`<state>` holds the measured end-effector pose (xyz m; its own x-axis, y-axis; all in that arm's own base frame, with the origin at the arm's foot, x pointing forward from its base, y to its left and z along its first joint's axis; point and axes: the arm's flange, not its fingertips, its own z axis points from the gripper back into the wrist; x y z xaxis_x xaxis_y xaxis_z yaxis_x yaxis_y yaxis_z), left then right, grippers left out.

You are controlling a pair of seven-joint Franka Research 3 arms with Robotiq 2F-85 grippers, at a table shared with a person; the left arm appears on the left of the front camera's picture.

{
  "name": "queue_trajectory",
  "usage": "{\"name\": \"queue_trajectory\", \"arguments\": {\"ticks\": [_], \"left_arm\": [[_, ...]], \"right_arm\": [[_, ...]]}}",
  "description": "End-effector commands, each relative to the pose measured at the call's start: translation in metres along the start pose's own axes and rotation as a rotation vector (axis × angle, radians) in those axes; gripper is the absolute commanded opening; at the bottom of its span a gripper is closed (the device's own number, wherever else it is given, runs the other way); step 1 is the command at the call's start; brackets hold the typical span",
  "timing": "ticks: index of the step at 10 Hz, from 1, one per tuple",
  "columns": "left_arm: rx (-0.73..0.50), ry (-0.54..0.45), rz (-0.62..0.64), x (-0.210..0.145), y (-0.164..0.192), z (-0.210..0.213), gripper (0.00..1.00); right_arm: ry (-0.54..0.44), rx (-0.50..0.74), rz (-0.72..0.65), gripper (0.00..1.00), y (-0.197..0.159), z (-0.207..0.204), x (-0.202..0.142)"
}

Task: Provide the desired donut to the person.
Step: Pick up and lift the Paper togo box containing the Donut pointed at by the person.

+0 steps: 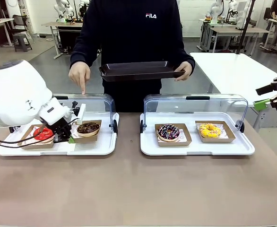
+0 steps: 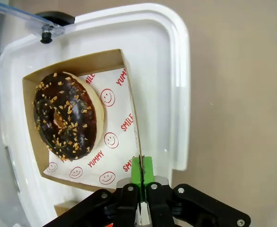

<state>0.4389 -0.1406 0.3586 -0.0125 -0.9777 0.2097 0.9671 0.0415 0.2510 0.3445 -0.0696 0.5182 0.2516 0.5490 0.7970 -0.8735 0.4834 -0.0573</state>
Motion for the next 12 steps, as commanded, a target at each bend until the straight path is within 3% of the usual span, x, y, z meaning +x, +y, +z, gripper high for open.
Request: {"name": "queue_trajectory", "arguments": {"ticks": [1, 4, 7, 12], "left_arm": [[0.012, -0.001, -0.035, -0.007, -0.032, 0.019, 0.01], [0.008, 0.037, -0.075, 0.0, -0.084, 0.045, 0.01], [0.032, 0.06, -0.11, 0.0, -0.145, 0.104, 0.01], [0.107, 0.038, -0.114, -0.025, -0.164, 0.188, 0.01]], "right_arm": [[-0.03, 0.006, 0.012, 1.0, -0.002, -0.001, 0.0], [-0.03, 0.006, 0.012, 1.0, -0.002, -0.001, 0.0], [-0.03, 0.006, 0.012, 1.0, -0.002, -0.001, 0.0], [-0.03, 0.006, 0.012, 1.0, -0.002, -0.001, 0.0]]}}
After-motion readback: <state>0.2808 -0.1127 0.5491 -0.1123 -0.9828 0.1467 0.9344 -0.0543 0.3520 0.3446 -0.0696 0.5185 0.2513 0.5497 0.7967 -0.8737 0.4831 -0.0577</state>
